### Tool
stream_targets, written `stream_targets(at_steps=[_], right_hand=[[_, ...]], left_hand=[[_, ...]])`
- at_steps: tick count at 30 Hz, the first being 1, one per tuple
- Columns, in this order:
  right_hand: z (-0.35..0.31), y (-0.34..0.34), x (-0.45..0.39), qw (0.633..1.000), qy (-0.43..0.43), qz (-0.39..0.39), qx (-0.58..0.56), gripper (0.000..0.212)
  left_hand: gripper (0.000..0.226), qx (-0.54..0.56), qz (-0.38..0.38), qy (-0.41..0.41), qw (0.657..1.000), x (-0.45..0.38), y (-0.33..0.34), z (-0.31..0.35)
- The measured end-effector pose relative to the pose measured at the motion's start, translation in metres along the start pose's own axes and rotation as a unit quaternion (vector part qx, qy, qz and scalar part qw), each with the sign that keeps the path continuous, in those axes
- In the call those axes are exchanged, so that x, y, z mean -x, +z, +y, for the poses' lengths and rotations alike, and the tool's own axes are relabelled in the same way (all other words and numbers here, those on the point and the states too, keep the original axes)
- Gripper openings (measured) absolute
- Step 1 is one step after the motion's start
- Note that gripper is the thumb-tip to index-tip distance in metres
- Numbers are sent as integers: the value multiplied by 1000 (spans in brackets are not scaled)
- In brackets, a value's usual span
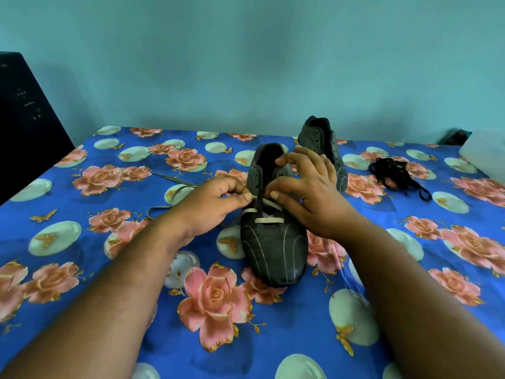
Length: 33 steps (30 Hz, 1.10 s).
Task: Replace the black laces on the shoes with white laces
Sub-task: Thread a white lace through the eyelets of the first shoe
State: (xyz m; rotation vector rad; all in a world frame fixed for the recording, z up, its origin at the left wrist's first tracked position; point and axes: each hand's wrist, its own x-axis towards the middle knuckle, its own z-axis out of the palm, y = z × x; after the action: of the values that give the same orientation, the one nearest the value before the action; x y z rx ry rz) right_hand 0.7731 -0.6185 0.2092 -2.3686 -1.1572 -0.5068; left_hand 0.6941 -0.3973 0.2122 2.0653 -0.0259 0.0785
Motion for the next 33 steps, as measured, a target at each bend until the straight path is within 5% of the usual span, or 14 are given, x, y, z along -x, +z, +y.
stream_targets(at_steps=[3,7,11,16,28,33], right_hand=[[4,-2,3,999,-28,2,30,25],[5,-1,5,999,-30,4,18,26],[6,-3,6,1000,-20,2,-10,26],[9,-4,9,1000,-20,-5,-6,25],[8,-6,9,1000,-22,2,3,25],[6,-2,8,1000,-13,1,-8,22]], left_hand=[[12,-52,0,8,999,-1,-6,-8],[42,-162,22,11,986,-2,-22,-18],[15,-270,66,20,961,1,-35,-24],[14,-427,65,-31,901,6,-42,-27],[12,-407,285,-173,851,11,-61,-36],[26,-426,285,-218,830,7,-60,-45]])
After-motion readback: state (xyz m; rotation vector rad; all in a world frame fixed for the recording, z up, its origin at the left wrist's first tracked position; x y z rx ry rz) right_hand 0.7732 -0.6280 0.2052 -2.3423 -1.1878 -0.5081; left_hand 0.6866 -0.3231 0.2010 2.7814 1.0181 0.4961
